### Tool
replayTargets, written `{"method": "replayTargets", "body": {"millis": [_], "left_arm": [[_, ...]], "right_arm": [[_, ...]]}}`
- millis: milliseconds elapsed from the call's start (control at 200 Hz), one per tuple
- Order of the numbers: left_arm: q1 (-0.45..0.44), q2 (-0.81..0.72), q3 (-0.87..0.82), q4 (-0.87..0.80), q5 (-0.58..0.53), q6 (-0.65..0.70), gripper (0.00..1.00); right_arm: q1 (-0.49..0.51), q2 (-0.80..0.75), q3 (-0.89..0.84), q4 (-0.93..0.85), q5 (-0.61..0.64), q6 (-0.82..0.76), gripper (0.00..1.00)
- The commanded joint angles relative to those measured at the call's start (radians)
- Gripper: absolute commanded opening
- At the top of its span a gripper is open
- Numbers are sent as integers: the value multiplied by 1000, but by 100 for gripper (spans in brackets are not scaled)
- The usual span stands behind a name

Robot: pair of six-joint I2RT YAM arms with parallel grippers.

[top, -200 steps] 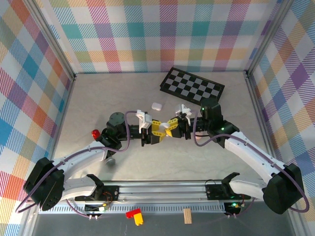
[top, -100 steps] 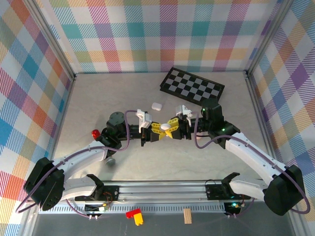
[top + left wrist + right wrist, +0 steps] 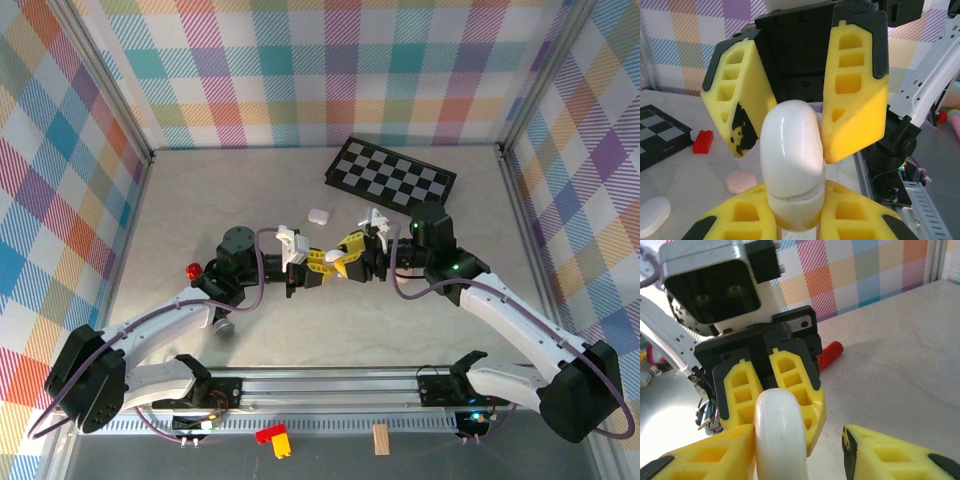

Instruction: Insert the wireless bluetooth earbuds into the charging case

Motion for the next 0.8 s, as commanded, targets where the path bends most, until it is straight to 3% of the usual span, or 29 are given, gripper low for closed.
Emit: {"method": "replayTargets", "body": {"millis": [0,420,620,795], "left_arm": [[-10,-29,-1,10,65,60,8],[-10,-47,-10,-23,-10,103,10],[-10,-55,30,-122,-118,43,7],[-10,-82,2,-62,-152,31,7]], "right_arm": [[-15,-14,20,37,98,64,52],[-15,-32,58,-53,239,98,61],[-16,-85,29,27,153,129,68],[-27,-173,-33,113,167,209,73]]}}
